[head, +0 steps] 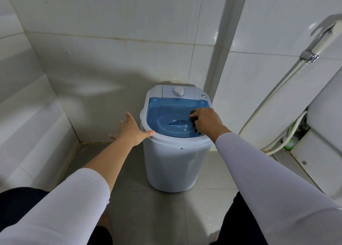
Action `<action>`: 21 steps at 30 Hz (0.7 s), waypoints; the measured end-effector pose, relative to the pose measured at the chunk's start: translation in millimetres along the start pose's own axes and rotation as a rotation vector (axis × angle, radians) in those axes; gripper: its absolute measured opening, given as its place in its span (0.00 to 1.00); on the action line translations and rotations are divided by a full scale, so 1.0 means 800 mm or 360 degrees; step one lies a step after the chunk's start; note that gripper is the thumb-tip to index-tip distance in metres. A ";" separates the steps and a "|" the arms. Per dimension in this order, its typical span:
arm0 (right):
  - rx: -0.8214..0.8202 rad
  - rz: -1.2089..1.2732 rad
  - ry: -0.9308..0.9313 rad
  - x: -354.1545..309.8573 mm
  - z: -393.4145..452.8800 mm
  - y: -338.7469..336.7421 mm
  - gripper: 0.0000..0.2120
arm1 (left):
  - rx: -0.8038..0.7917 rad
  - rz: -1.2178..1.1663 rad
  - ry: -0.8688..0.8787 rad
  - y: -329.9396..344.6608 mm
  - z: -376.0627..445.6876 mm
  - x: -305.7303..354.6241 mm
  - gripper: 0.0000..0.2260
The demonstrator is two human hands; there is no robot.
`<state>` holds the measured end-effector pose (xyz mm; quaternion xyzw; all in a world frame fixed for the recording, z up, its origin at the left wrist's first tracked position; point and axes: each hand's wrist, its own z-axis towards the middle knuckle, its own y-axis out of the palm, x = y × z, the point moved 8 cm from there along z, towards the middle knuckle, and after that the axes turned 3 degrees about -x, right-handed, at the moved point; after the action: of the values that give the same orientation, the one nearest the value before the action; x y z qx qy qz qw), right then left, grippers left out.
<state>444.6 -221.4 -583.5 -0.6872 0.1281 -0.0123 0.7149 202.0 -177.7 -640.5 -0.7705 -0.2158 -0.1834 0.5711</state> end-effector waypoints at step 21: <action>0.0051 0.0257 0.0374 0.060 -0.052 -0.028 0.13 | -0.0152 -0.0156 0.0007 -0.005 0.027 0.001 0.56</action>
<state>486.4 -272.5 -570.5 -0.6569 0.2655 -0.0372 0.7047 201.3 -156.1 -643.3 -0.7849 -0.2429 -0.2230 0.5246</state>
